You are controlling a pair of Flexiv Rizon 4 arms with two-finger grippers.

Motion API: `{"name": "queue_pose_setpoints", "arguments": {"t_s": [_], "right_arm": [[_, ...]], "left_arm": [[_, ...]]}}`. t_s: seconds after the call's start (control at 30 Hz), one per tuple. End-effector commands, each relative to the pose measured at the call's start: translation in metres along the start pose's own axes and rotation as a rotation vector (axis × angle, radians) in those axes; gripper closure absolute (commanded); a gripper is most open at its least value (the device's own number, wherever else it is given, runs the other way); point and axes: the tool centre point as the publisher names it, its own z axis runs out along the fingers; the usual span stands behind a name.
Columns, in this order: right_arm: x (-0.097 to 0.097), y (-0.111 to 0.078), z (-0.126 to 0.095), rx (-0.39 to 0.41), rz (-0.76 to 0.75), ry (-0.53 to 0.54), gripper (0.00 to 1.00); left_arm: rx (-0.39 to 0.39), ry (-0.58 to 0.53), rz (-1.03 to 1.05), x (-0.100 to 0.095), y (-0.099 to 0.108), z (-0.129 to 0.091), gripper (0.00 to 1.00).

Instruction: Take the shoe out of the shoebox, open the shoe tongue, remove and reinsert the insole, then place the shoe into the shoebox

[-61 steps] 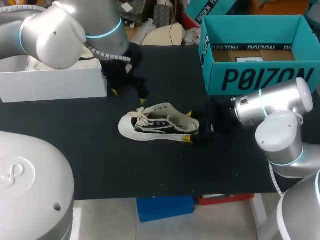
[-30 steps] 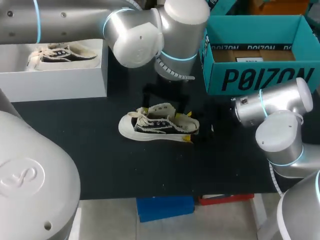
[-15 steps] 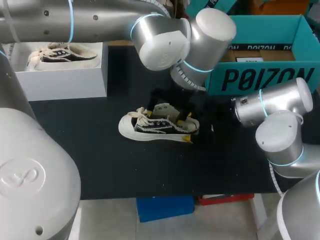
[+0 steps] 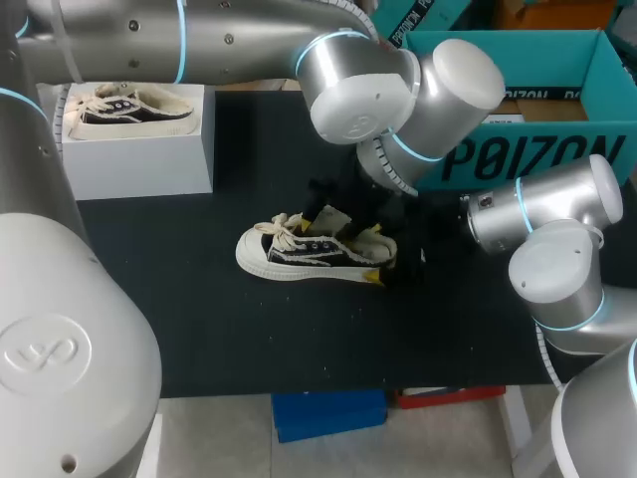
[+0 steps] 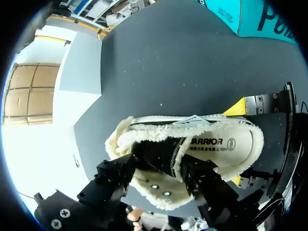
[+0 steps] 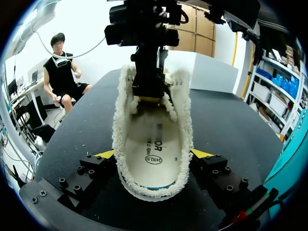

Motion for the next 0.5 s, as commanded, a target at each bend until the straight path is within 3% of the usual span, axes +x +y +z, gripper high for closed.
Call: {"name": "queue_pose_setpoints", "arguments": {"t_s": [0.03, 0.1, 0.17, 0.23, 0.33, 0.5], "right_arm": [[0.001, -0.001, 0.0, 0.003, 0.002, 0.002, 1.0], [0.001, -0.001, 0.0, 0.003, 0.002, 0.002, 1.0], [0.001, -0.001, 0.0, 0.003, 0.002, 0.002, 1.0], [0.001, -0.001, 0.0, 0.003, 0.002, 0.002, 1.0], [0.001, -0.001, 0.0, 0.003, 0.002, 0.002, 1.0], [0.001, -0.001, 0.0, 0.003, 0.002, 0.002, 1.0]], "left_arm": [[0.004, -0.019, 0.022, -0.001, 0.005, 0.001, 0.69], [0.011, -0.041, 0.03, -0.001, 0.008, 0.003, 0.73], [0.012, -0.04, 0.035, -0.001, 0.009, 0.004, 0.89], [0.013, -0.042, 0.036, -0.002, 0.009, 0.004, 1.0], [-0.031, -0.03, 0.019, -0.004, 0.008, -0.001, 1.0], [-0.009, 0.01, -0.034, -0.012, 0.006, -0.015, 1.0]]}}
